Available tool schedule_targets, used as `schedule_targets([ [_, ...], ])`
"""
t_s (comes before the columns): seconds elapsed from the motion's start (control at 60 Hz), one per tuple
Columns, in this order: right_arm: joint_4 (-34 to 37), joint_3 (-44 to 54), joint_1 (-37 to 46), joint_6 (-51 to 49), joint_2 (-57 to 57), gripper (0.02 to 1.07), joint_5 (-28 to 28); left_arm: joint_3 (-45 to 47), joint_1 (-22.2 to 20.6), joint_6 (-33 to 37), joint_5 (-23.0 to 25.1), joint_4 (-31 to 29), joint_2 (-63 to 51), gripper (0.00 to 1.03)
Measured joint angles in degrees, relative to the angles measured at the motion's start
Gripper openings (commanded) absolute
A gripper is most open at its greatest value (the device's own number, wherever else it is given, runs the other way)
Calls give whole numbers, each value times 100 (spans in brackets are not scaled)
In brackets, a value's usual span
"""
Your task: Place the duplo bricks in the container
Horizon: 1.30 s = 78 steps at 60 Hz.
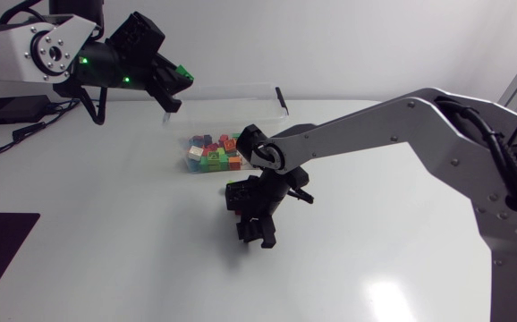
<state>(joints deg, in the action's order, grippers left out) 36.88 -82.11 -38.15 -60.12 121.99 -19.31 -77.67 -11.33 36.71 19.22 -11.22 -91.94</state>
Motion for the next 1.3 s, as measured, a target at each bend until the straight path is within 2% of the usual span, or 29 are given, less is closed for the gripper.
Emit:
schedule_targets([
  [0.133, 138, 0, 42, -22, -20, 21, -24, -262, 9, -341, -66, 146, -348, 30],
  [0.25, 315, 116, 116, -17, -181, 21, -24, -509, 2, -632, -332, 369, -667, 30],
  [0.4, 490, 422, 227, -7, -785, 21, -133, -1300, -44, -970, -612, 424, -1298, 30],
  [0.567, 496, 758, 273, 52, -1585, 21, -238, -2286, -179, -1322, -651, 297, -2100, 31],
  [0.733, 496, 874, 382, 144, -2031, 21, -304, -2774, -299, -1493, -767, -46, -2546, 32],
  [0.833, 496, 883, 483, 181, -2271, 21, -341, -3073, -337, -1576, -776, -400, -2785, 47],
  [0.867, 503, 883, 511, 184, -2347, 21, -341, -3163, -339, -1580, -776, -527, -2839, 68],
  [0.933, 533, 883, 570, 186, -2476, 21, -343, -3405, -337, -1620, -778, -785, -2968, 99],
  [1.167, 525, 739, 782, 507, -2756, 21, -459, -3604, -308, -1681, -774, -1421, -2940, 100],
  [1.3, 267, 396, 942, 881, -2761, 21, -472, -3163, -308, -1558, -726, -1674, -2463, 99],
])
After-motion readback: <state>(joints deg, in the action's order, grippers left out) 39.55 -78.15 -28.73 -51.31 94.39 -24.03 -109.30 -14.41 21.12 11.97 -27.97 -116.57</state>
